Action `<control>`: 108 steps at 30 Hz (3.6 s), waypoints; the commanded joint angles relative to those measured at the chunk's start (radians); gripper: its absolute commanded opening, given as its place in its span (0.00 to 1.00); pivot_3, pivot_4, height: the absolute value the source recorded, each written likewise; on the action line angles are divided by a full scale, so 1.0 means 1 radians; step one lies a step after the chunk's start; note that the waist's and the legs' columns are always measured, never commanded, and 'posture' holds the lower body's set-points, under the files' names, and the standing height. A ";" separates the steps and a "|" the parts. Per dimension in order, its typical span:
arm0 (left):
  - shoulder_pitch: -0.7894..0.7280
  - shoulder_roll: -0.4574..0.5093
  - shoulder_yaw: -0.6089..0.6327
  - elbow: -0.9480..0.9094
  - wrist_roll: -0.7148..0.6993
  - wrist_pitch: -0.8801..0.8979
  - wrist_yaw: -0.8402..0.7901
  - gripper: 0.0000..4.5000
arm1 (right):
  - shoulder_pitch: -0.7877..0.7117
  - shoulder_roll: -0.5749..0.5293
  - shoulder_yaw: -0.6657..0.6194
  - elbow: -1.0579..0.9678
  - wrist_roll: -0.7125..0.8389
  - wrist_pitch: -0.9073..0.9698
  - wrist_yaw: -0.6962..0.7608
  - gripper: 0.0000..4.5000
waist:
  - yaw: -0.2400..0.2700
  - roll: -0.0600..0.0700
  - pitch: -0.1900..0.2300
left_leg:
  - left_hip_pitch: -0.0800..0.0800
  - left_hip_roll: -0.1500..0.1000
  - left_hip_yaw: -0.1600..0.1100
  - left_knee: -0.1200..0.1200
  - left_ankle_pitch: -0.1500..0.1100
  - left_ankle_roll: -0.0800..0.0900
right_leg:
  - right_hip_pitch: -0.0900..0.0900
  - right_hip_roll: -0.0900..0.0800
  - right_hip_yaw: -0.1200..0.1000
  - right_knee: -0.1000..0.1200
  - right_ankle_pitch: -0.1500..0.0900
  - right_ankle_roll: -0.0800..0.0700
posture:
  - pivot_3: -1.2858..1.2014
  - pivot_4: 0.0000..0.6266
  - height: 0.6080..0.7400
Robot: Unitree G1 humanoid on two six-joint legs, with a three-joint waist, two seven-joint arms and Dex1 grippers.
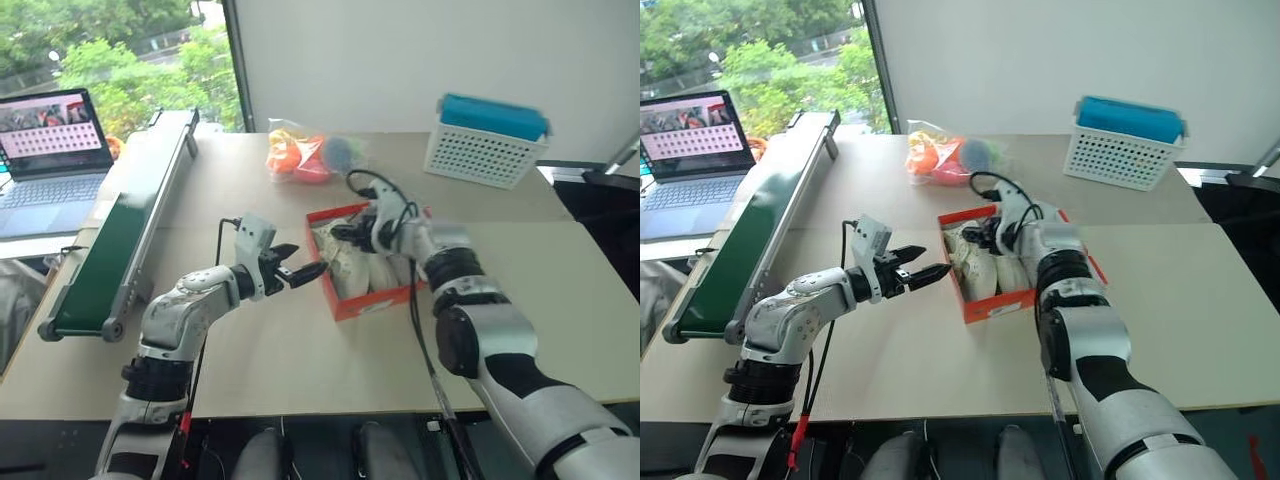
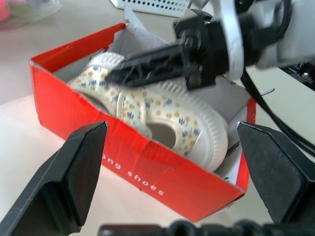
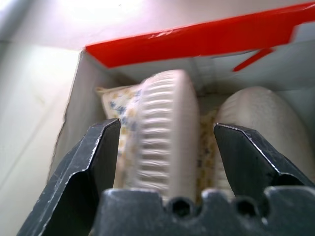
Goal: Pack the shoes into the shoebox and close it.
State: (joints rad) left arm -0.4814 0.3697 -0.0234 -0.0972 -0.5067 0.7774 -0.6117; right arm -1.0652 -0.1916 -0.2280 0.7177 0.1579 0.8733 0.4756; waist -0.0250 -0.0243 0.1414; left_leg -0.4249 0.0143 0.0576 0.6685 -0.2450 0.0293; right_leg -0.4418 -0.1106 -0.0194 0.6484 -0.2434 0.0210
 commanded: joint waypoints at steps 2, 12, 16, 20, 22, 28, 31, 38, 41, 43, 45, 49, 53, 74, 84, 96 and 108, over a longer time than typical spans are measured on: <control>-0.047 0.003 -0.008 0.015 0.010 -0.036 -0.034 1.00 | 0.124 -0.004 -0.068 -0.424 0.107 0.252 -0.077 0.82 | 0.011 0.000 0.001 | -0.001 0.000 0.001 0.000 -0.001 0.002 | 0.000 0.000 -0.003 -0.002 0.000 0.001 | 0.52 0.24 0.73; -0.031 0.070 -0.006 -0.009 0.008 -0.113 -0.173 1.00 | 0.332 0.027 -0.333 -1.059 0.238 0.594 -0.221 0.82 | 0.013 0.000 0.005 | -0.001 -0.002 0.002 0.008 -0.009 0.016 | 0.002 0.004 -0.006 -0.006 0.002 0.004 | 0.52 0.24 0.73; -0.014 0.117 0.029 0.030 0.023 -0.210 -0.230 1.00 | 0.404 0.008 -0.481 -1.334 0.347 0.737 -0.180 0.56 | 0.013 0.002 0.007 | -0.001 -0.001 0.002 0.008 -0.009 0.016 | 0.002 0.005 -0.006 -0.007 0.002 0.005 | 0.52 0.24 0.73; -0.010 0.129 0.018 0.067 0.054 -0.291 -0.267 1.00 | 0.601 -0.049 -0.540 -1.474 0.571 0.741 -0.092 0.27 | 0.014 0.002 0.007 | 0.001 -0.002 0.002 0.008 -0.009 0.017 | 0.005 0.005 -0.007 -0.008 0.002 0.005 | 0.52 0.24 0.73; -0.013 0.126 -0.001 0.084 0.069 -0.319 -0.287 1.00 | 0.768 -0.116 -0.525 -1.502 0.638 0.741 -0.076 0.10 | 0.018 0.002 0.007 | 0.001 -0.002 0.002 0.008 -0.010 0.017 | 0.006 0.005 -0.007 -0.008 0.002 0.005 | 0.52 0.24 0.73; -0.047 0.104 -0.044 0.140 0.113 -0.364 -0.318 1.00 | 0.939 -0.131 -0.427 -1.456 0.599 0.741 -0.233 0.01 | 0.012 0.001 0.008 | 0.003 -0.003 0.003 0.011 -0.010 0.019 | 0.008 0.006 -0.003 -0.008 0.002 0.008 | 0.52 0.24 0.73; -0.059 0.094 -0.045 0.151 0.121 -0.369 -0.319 1.00 | 0.920 -0.089 -0.416 -1.408 0.522 0.741 -0.346 0.01 | 0.012 0.000 0.008 | 0.004 -0.002 0.003 0.012 -0.010 0.019 | 0.009 0.009 0.000 -0.008 0.003 0.008 | 0.52 0.24 0.73; -0.087 0.076 -0.058 0.181 0.141 -0.381 -0.319 1.00 | 0.742 0.038 -0.499 -1.131 0.308 0.637 -0.535 0.01 | 0.012 0.000 0.008 | 0.004 -0.001 0.004 0.013 -0.010 0.018 | 0.008 0.011 0.002 -0.007 0.003 0.008 | 0.52 0.24 0.73; -0.091 0.070 -0.060 0.181 0.148 -0.381 -0.319 1.00 | 0.644 0.109 -0.629 -1.014 0.293 0.581 -0.579 0.01 | 0.013 0.001 0.008 | 0.004 -0.002 0.004 0.013 -0.009 0.018 | 0.007 0.012 0.003 -0.006 0.003 0.008 | 0.52 0.24 0.73; -0.094 0.066 -0.060 0.181 0.151 -0.378 -0.317 1.00 | 0.568 0.143 -0.745 -0.927 0.308 0.561 -0.609 0.01 | 0.015 0.001 0.008 | 0.003 -0.001 0.004 0.013 -0.009 0.018 | 0.006 0.012 0.003 -0.005 0.003 0.008 | 0.52 0.24 0.73; -0.097 0.065 -0.059 0.180 0.152 -0.376 -0.314 1.00 | 0.493 0.167 -0.887 -0.835 0.336 0.518 -0.659 0.01 | 0.014 0.001 0.008 | 0.003 -0.001 0.004 0.013 -0.009 0.017 | 0.006 0.012 0.004 -0.004 0.003 0.008 | 0.52 0.24 0.73; -0.100 0.061 -0.061 0.181 0.156 -0.374 -0.310 1.00 | 0.395 0.163 -0.999 -0.697 0.363 0.421 -0.723 0.01 | 0.013 0.001 0.008 | 0.003 -0.001 0.005 0.013 -0.009 0.017 | 0.006 0.012 0.004 -0.002 0.003 0.008 | 0.52 0.24 0.73; -0.105 0.054 -0.067 0.180 0.154 -0.366 -0.306 1.00 | 0.309 0.139 -1.022 -0.532 0.405 0.306 -0.751 0.01 | 0.007 0.001 0.008 | 0.004 -0.001 0.006 0.013 -0.009 0.017 | 0.005 0.012 0.005 -0.001 0.003 0.008 | 0.52 0.24 0.73; -0.104 0.046 -0.076 0.161 0.159 -0.347 -0.306 1.00 | 0.410 0.074 -0.630 -0.719 0.672 -0.138 -0.334 0.01 | 0.007 0.002 0.008 | 0.003 0.000 0.007 0.014 -0.009 0.017 | 0.005 0.013 0.007 0.001 0.004 0.009 | 0.52 0.24 0.73; -0.092 0.065 -0.046 0.117 0.156 -0.313 -0.263 1.00 | 0.606 -0.070 -0.185 -1.148 0.901 0.101 -0.129 0.01 | 0.008 0.002 0.008 | 0.004 0.001 0.007 0.016 -0.009 0.018 | 0.005 0.013 0.007 0.000 0.004 0.009 | 0.52 0.24 0.73; -0.070 0.087 -0.018 0.077 0.145 -0.291 -0.233 1.00 | 0.291 -0.192 0.210 -0.471 0.395 -0.080 -0.069 0.01 | 0.013 0.001 0.008 | 0.001 0.000 0.007 0.026 -0.010 0.019 | 0.006 0.014 0.006 0.000 0.006 0.009 | 0.52 0.24 0.73; -0.036 0.101 -0.012 0.038 0.146 -0.279 -0.209 1.00 | 0.186 -0.088 0.397 0.018 0.092 -0.197 0.039 0.01 | 0.008 0.001 0.008 | 0.011 0.001 0.007 0.027 -0.011 0.020 | 0.016 0.013 0.006 -0.001 0.007 0.010 | 0.52 0.24 0.73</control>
State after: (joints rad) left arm -0.5159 0.4632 -0.0556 -0.0145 -0.3547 0.5022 -0.8303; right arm -0.9304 -0.2892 0.1082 0.6512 0.3223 0.6557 0.5172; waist -0.0170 -0.0228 0.1490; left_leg -0.4095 0.0155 0.0644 0.6945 -0.2560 0.0496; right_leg -0.4216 -0.0972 -0.0132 0.6477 -0.2369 0.0308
